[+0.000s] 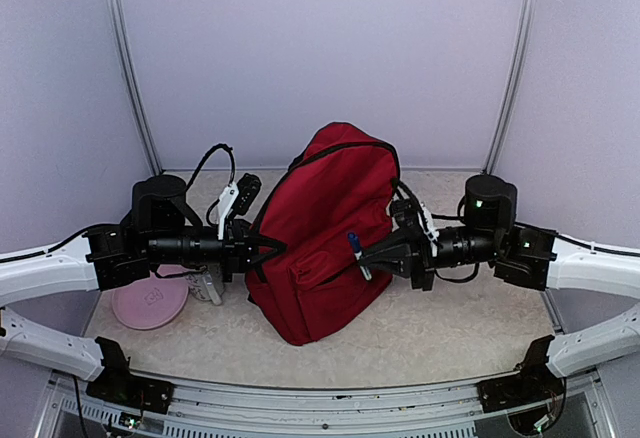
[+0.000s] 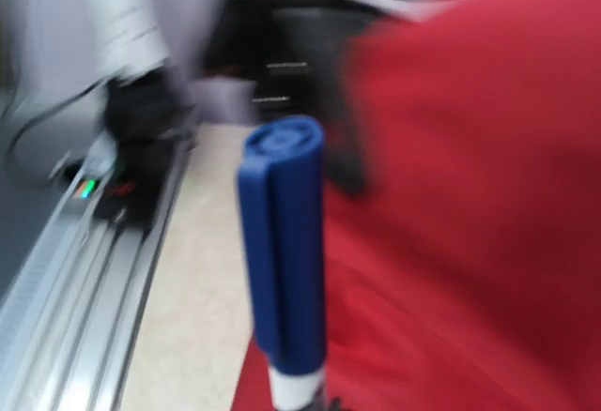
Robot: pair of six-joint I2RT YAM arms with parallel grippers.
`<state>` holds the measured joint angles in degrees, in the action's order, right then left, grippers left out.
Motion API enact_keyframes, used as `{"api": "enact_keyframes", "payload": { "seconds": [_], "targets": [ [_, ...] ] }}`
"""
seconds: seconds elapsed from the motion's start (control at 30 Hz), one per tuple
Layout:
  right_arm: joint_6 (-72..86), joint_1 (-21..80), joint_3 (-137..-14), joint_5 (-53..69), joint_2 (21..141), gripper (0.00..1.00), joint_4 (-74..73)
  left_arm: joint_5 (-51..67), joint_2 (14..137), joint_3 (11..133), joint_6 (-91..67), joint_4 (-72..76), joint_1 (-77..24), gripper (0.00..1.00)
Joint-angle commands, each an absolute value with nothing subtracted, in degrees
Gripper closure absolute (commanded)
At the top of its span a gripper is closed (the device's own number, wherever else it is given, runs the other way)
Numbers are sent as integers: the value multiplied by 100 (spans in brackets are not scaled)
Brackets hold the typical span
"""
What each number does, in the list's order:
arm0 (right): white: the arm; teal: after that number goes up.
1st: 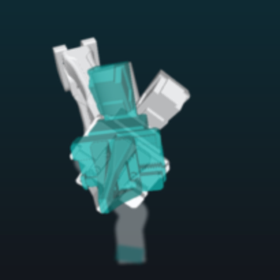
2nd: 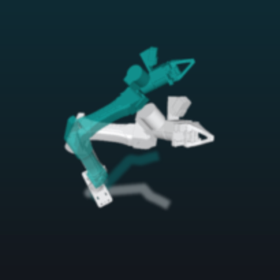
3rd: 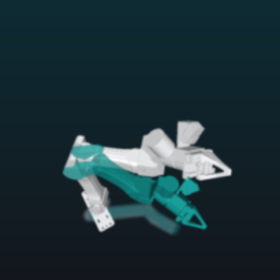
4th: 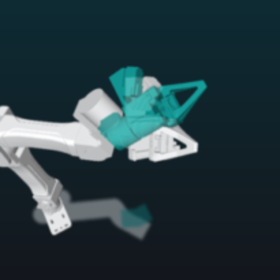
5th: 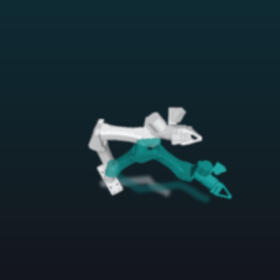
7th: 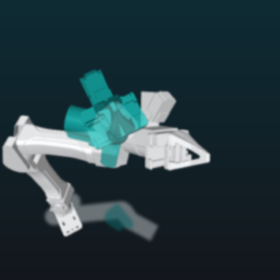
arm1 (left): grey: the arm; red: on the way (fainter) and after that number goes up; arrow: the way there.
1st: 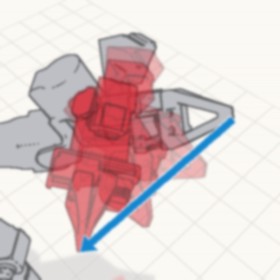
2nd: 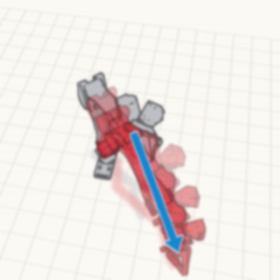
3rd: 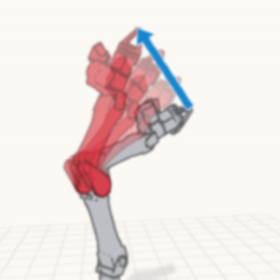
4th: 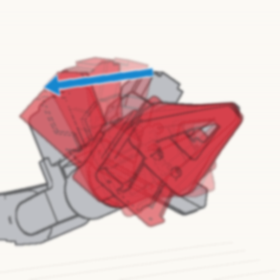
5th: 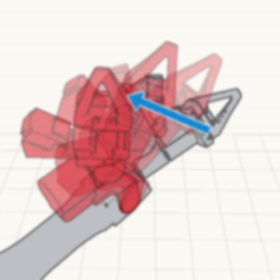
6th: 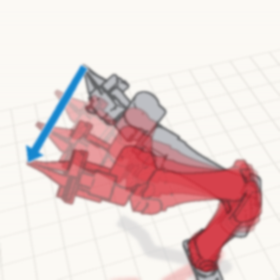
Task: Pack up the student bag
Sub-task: Place the pen in the lower front pocket of the bag.
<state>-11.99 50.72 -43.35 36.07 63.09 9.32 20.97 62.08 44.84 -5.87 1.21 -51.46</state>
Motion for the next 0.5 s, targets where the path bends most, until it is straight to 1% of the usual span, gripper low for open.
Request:
{"api": "enact_keyframes", "payload": {
  "seconds": [0.0, 0.2, 0.27, 0.33, 0.47],
  "targets": [
    [-4081, 5606, -4186, 3891, 6381, 100, 866, 2125, 6071, 4613, -503, 283, -5177, 95],
    [-6175, 5723, -4402, 2251, 6827, 100, 666, 2136, 6107, 4621, -502, 281, -5175, 95],
    [-6637, 5719, -4505, 1757, 6972, 100, 655, 2135, 6097, 4623, -501, 282, -5180, 95],
    [-7187, 5692, -4703, 1430, 7152, 100, 392, 2128, 6093, 4623, -490, 281, -5185, 95],
    [-7590, 5559, -4952, 1080, 7343, 100, 22, 2122, 6073, 4623, -492, 281, -5186, 95]
  ]
}}
